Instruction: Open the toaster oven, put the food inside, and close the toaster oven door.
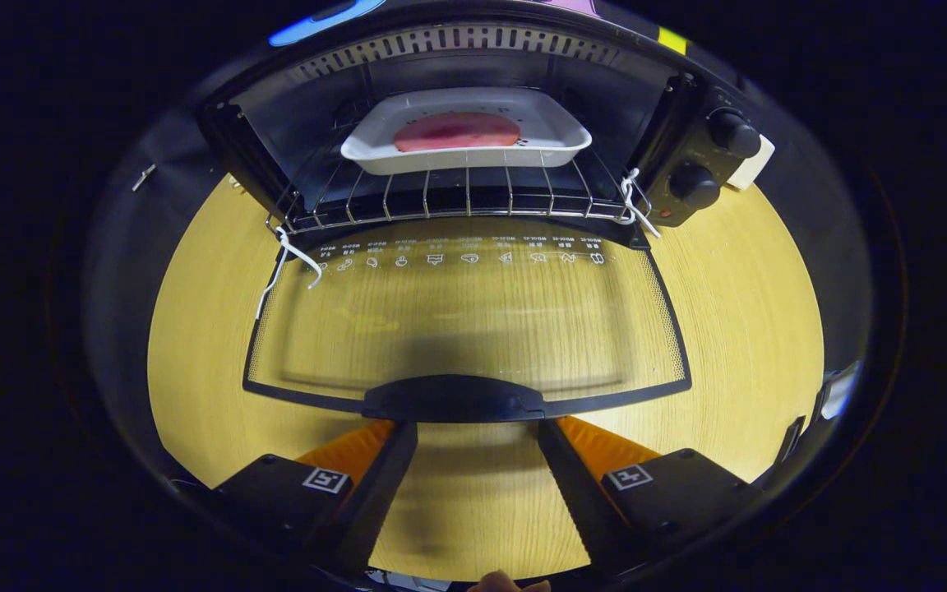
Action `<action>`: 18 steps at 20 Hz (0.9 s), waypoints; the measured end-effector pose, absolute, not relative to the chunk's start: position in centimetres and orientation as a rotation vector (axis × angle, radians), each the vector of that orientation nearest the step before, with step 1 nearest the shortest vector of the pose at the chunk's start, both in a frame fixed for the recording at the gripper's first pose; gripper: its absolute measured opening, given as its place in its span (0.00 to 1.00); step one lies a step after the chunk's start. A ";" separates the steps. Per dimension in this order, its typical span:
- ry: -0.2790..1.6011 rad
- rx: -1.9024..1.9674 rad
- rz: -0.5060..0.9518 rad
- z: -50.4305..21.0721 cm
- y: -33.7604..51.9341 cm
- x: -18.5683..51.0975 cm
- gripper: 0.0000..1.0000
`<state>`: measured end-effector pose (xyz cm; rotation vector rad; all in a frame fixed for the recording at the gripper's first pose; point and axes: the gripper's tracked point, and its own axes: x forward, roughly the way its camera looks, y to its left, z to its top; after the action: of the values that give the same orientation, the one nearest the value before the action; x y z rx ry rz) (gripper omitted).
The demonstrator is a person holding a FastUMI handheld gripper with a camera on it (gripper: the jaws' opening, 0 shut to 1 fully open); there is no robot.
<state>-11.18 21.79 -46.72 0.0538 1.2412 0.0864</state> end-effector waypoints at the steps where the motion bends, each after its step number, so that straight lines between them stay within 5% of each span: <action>1: 1.231 0.064 0.086 -46.4 21.8 -11.2 0.97; 18: 1.039 0.105 0.157 -40.0 21.5 -10.7 0.98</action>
<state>-10.71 21.46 -40.04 0.1048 1.0391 0.1570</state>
